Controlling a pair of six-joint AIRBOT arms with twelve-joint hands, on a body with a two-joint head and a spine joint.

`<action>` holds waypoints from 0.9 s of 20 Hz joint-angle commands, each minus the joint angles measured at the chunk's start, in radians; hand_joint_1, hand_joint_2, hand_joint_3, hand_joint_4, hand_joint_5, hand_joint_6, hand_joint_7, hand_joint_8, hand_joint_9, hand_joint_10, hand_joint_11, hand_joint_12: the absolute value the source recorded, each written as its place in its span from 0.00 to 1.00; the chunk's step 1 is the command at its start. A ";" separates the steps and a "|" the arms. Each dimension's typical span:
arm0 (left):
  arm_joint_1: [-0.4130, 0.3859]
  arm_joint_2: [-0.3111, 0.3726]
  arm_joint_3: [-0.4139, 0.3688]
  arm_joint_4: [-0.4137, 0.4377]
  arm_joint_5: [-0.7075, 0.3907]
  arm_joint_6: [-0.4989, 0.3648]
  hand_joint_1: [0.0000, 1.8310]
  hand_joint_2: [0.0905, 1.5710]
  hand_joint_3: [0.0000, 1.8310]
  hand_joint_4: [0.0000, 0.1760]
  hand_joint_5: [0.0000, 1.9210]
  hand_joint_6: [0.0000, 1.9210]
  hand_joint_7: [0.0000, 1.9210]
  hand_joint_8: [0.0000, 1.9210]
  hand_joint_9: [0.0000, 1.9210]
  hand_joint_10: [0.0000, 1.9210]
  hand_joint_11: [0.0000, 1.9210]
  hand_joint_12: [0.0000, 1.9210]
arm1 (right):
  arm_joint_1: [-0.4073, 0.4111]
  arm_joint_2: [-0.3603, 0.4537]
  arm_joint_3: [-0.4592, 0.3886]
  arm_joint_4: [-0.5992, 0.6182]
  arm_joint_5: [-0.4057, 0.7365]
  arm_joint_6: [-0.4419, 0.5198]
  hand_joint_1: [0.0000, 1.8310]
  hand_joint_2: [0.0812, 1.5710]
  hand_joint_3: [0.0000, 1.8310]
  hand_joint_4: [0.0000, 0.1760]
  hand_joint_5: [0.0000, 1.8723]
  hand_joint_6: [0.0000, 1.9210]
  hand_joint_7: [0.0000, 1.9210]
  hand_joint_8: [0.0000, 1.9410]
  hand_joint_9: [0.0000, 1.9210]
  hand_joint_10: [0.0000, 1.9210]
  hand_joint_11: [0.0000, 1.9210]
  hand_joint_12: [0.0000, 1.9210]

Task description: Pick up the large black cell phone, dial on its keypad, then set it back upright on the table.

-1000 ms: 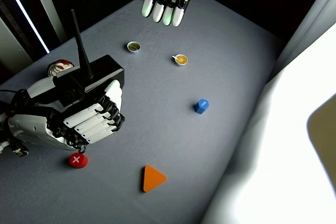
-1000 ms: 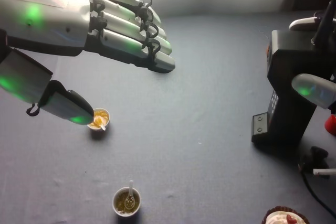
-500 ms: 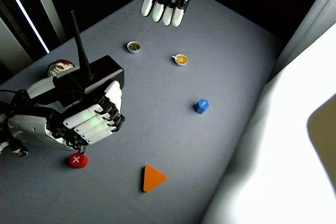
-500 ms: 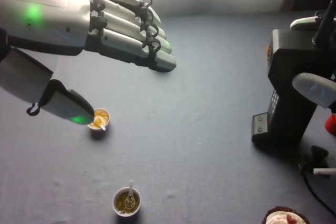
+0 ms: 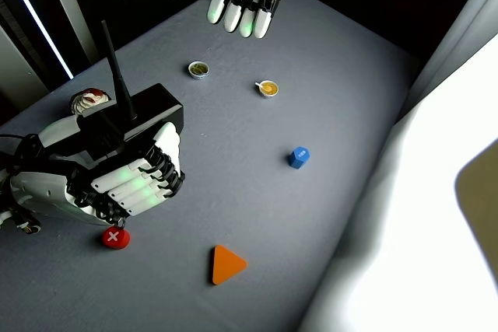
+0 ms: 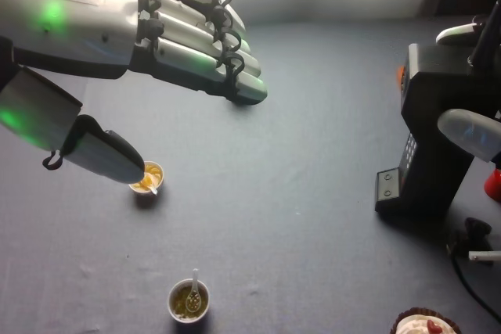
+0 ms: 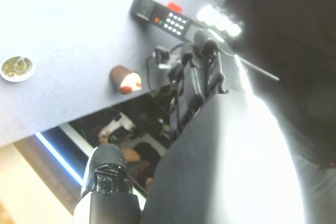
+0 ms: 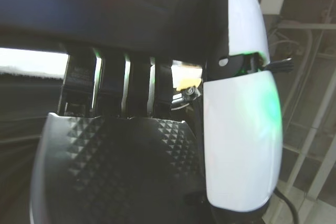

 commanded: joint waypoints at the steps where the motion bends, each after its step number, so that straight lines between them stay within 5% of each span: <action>1: -0.030 0.004 0.004 -0.077 0.005 -0.005 0.14 0.76 0.00 0.05 0.08 0.00 0.11 0.00 0.12 0.00 0.00 0.27 | -0.004 0.008 0.008 -0.009 0.119 0.017 0.73 0.76 0.00 0.00 0.36 0.68 0.41 0.65 0.40 0.77 0.31 0.64; 2: -0.032 0.003 0.004 -0.072 0.005 -0.005 0.14 0.77 0.00 0.05 0.08 0.00 0.11 0.00 0.12 0.00 0.00 0.28 | -0.005 0.008 0.008 -0.009 0.119 0.017 0.66 0.75 0.00 0.00 0.40 0.66 0.45 0.63 0.40 0.48 0.31 0.62; 4: -0.032 0.003 0.004 -0.067 0.004 -0.007 0.14 0.77 0.00 0.06 0.08 0.00 0.12 0.00 0.13 0.00 0.00 0.32 | -0.006 0.008 0.008 -0.009 0.119 0.017 0.63 0.78 0.00 0.00 0.36 0.73 0.43 0.66 0.44 0.22 0.27 0.62; 6: -0.032 0.004 0.003 -0.066 0.002 -0.015 0.14 0.77 0.00 0.05 0.08 0.00 0.11 0.00 0.12 0.00 0.00 0.31 | -0.006 0.008 0.009 -0.008 0.119 0.017 0.60 0.76 0.00 0.00 0.41 0.67 0.47 0.06 0.49 0.08 0.30 0.54; 7: -0.032 0.004 0.003 -0.066 0.000 -0.015 0.15 0.76 0.00 0.05 0.08 0.00 0.11 0.00 0.13 0.00 0.00 0.31 | -0.006 0.008 0.009 -0.008 0.119 0.017 0.60 0.75 0.00 0.00 0.35 0.32 0.44 0.02 0.47 0.06 0.27 0.55; 9: -0.034 0.003 0.003 -0.065 0.000 -0.014 0.13 0.77 0.00 0.05 0.08 0.00 0.11 0.00 0.13 0.00 0.00 0.32 | -0.006 0.008 0.009 -0.008 0.119 0.017 0.62 0.71 0.00 0.00 0.42 0.06 0.44 0.00 0.47 0.03 0.28 0.52; 18: -0.025 0.006 -0.013 -0.049 -0.011 -0.033 0.16 0.76 0.00 0.08 0.08 0.00 0.10 0.00 0.12 0.00 0.00 0.26 | -0.008 0.008 0.009 -0.008 0.119 0.017 0.57 0.72 0.01 0.00 0.39 0.00 0.40 0.00 0.42 0.00 0.24 0.46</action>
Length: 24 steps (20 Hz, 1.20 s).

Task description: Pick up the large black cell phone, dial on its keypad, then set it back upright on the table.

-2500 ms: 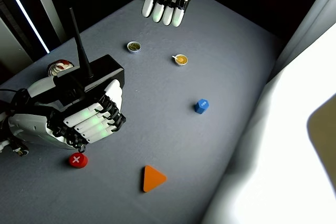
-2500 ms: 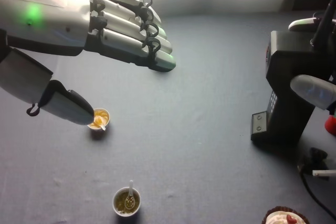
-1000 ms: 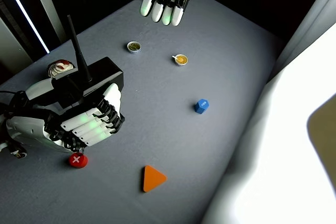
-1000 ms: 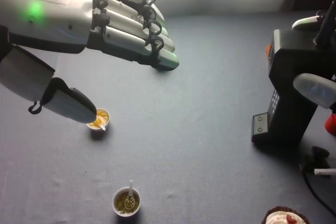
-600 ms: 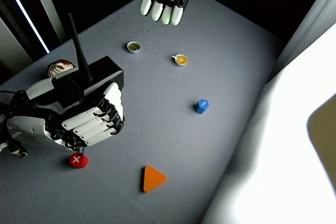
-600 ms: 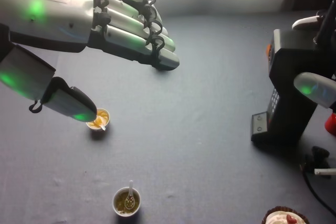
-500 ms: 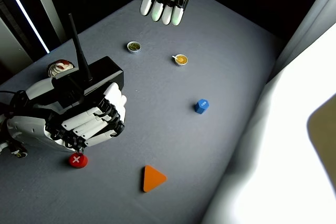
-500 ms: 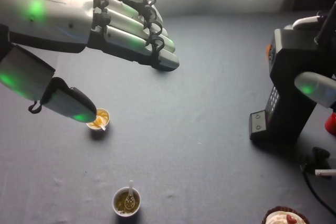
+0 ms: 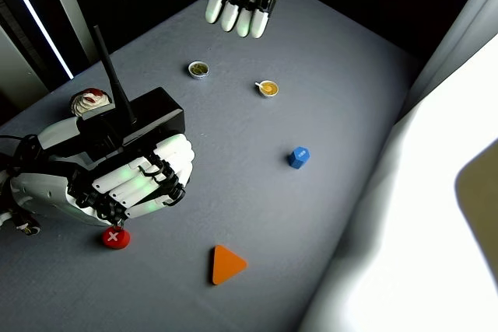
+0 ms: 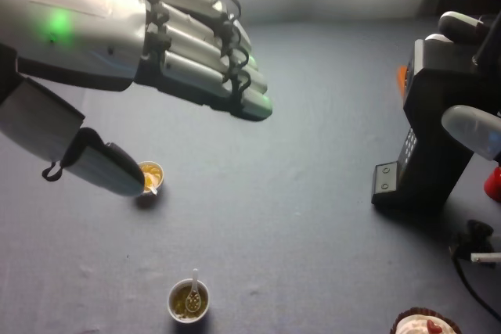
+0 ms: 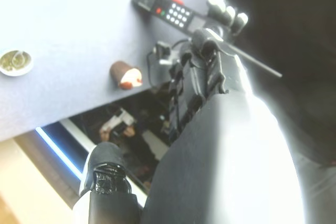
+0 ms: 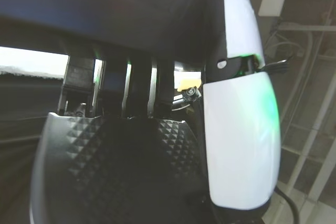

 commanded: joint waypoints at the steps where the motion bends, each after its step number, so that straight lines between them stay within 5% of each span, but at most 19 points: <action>1: -0.019 0.009 0.002 -0.071 0.013 -0.005 0.15 0.76 0.00 0.06 0.08 0.00 0.11 0.00 0.12 0.00 0.00 0.28 | -0.001 0.007 0.005 -0.008 0.122 0.015 0.57 0.70 0.00 0.00 0.40 0.01 0.41 0.00 0.43 0.00 0.25 0.46; 7: -0.024 0.008 0.000 -0.062 0.015 0.013 0.13 0.77 0.00 0.09 0.07 0.00 0.12 0.00 0.13 0.00 0.00 0.30 | -0.003 0.009 0.005 -0.008 0.122 0.015 0.46 0.70 0.00 0.00 0.25 0.00 0.24 0.00 0.23 0.00 0.04 0.47; 15: -0.029 0.010 -0.007 0.047 -0.029 -0.036 0.14 0.76 0.00 0.08 0.08 0.00 0.12 0.00 0.13 0.00 0.00 0.29 | -0.006 0.009 0.005 -0.008 0.122 0.015 0.25 0.60 0.00 0.00 0.07 0.00 0.04 0.00 0.03 0.00 0.00 0.16; 17: -0.135 0.004 -0.010 0.194 -0.076 -0.121 0.14 0.76 0.00 0.07 0.07 0.00 0.11 0.00 0.12 0.00 0.00 0.29 | -0.006 0.009 0.006 -0.008 0.122 0.015 0.28 0.56 0.00 0.00 0.03 0.00 0.01 0.00 0.00 0.00 0.00 0.03; 21: -0.333 0.039 -0.011 0.308 -0.064 -0.134 0.13 0.78 0.00 0.03 0.06 0.00 0.10 0.00 0.11 0.00 0.00 0.29 | -0.007 0.007 0.007 -0.008 0.122 0.015 0.18 0.54 0.00 0.00 0.00 0.00 0.00 0.00 0.00 0.00 0.01 0.02; 24: -0.343 0.072 -0.013 0.313 -0.052 -0.144 0.14 0.77 0.00 0.05 0.07 0.00 0.10 0.00 0.10 0.00 0.00 0.29 | -0.007 0.006 0.008 -0.008 0.122 0.015 0.13 0.54 0.00 0.00 0.00 0.00 0.00 0.00 0.00 0.00 0.01 0.02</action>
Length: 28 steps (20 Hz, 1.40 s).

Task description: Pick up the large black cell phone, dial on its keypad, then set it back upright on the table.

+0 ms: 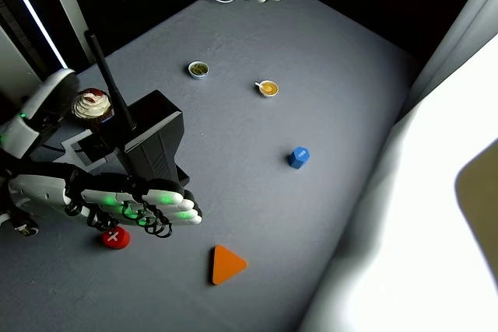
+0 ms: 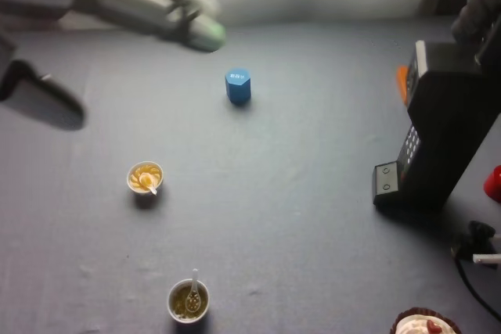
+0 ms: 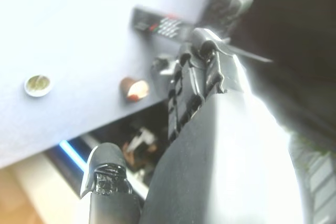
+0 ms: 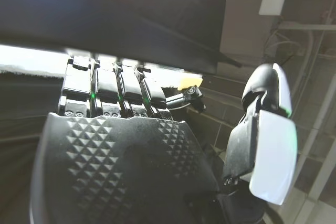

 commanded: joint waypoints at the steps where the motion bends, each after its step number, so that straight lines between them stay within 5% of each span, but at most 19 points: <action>1: -0.017 0.009 0.000 -0.063 0.039 -0.003 0.14 0.77 0.00 0.05 0.07 0.00 0.10 0.00 0.10 0.00 0.00 0.29 | -0.001 0.006 0.006 -0.011 0.122 0.010 0.13 0.54 0.00 0.00 0.00 0.00 0.00 0.00 0.00 0.00 0.01 0.02; 4: -0.002 0.014 0.002 -0.063 0.039 -0.004 0.12 0.76 0.00 0.05 0.06 0.00 0.09 0.00 0.10 0.00 0.00 0.29 | -0.001 0.005 0.006 -0.011 0.122 0.010 0.01 0.57 0.00 0.00 0.00 0.00 0.00 0.00 0.00 0.00 0.00 0.01; 9: 0.040 0.011 0.001 -0.091 0.048 -0.016 0.12 0.77 0.00 0.12 0.08 0.00 0.10 0.00 0.10 0.00 0.00 0.29 | 0.000 0.005 0.009 -0.011 0.122 0.010 0.03 0.57 0.00 0.00 0.00 0.00 0.00 0.00 0.00 0.00 0.00 0.00; 17: 0.084 0.007 0.005 -0.117 0.053 -0.019 0.13 0.77 0.00 0.08 0.09 0.00 0.12 0.00 0.13 0.00 0.00 0.35 | 0.000 0.032 0.006 -0.006 0.122 0.010 0.07 0.55 0.00 0.00 0.00 0.00 0.00 0.00 0.00 0.00 0.01 0.00; 28: 0.122 0.011 -0.015 -0.116 0.096 -0.047 0.10 0.78 0.00 0.11 0.10 0.00 0.12 0.00 0.13 0.00 0.00 0.35 | 0.012 0.145 -0.092 0.027 0.122 0.010 0.05 0.57 0.00 0.00 0.00 0.00 0.00 0.00 0.00 0.00 0.03 0.01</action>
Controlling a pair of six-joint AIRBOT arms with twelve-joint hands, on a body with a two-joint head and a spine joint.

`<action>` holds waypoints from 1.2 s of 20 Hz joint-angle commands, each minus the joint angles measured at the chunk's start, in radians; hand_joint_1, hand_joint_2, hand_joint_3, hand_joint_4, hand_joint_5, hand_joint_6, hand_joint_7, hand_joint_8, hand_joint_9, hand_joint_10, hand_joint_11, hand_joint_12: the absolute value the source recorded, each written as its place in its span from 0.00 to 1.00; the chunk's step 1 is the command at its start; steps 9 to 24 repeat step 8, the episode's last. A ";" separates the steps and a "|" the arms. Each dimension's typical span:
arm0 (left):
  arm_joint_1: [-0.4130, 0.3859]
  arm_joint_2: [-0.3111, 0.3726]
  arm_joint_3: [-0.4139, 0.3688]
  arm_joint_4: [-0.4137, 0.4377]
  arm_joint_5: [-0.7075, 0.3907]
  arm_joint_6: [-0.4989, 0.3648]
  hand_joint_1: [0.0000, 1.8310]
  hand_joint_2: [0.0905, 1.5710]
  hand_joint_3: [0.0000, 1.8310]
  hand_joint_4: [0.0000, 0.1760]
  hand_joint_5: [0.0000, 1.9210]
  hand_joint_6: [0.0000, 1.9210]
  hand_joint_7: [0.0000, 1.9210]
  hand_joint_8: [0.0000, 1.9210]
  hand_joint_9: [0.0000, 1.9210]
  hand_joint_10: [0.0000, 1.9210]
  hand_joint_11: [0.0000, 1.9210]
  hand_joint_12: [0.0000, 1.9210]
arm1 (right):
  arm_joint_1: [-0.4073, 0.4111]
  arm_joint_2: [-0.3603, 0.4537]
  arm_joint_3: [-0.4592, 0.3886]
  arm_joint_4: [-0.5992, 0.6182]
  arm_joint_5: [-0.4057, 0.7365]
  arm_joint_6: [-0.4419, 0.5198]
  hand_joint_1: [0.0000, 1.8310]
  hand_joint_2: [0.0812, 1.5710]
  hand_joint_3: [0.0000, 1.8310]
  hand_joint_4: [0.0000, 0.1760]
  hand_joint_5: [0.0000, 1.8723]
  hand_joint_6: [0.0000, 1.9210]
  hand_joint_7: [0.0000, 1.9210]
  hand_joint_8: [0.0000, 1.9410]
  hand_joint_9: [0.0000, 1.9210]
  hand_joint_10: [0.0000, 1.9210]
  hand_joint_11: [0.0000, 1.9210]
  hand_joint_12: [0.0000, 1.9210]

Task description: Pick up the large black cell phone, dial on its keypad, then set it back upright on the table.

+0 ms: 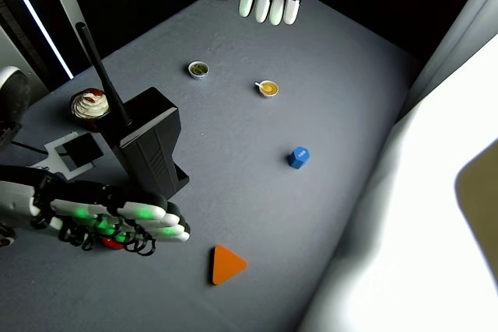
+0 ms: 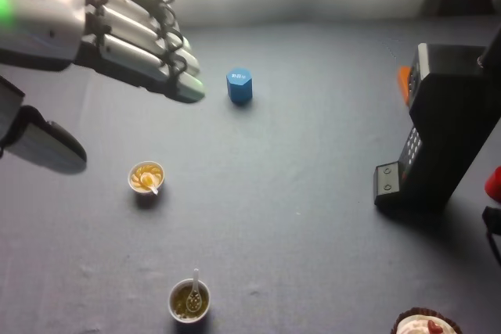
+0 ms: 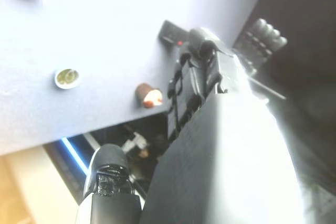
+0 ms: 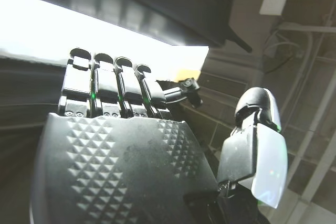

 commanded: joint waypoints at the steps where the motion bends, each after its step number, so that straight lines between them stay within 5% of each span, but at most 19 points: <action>1: -0.017 0.006 0.001 -0.070 0.041 -0.003 0.09 0.79 0.00 0.09 0.10 0.00 0.11 0.00 0.13 0.00 0.00 0.35 | 0.007 0.024 -0.004 -0.008 0.124 0.011 0.06 0.56 0.00 0.00 0.00 0.00 0.00 0.00 0.01 0.00 0.03 0.02; 8: -0.023 0.006 0.021 -0.066 0.042 -0.003 0.13 0.78 0.00 0.10 0.12 0.00 0.12 0.00 0.11 0.00 0.00 0.29 | 0.030 0.155 -0.082 -0.005 0.124 0.011 0.06 0.57 0.00 0.00 0.00 0.00 0.00 0.00 0.00 0.00 0.00 0.00; 24: -0.023 0.006 0.021 -0.066 0.042 -0.003 0.13 0.78 0.00 0.10 0.12 0.00 0.12 0.00 0.11 0.00 0.00 0.29 | 0.030 0.155 -0.082 -0.005 0.124 0.011 0.06 0.57 0.00 0.00 0.00 0.00 0.00 0.00 0.00 0.00 0.00 0.00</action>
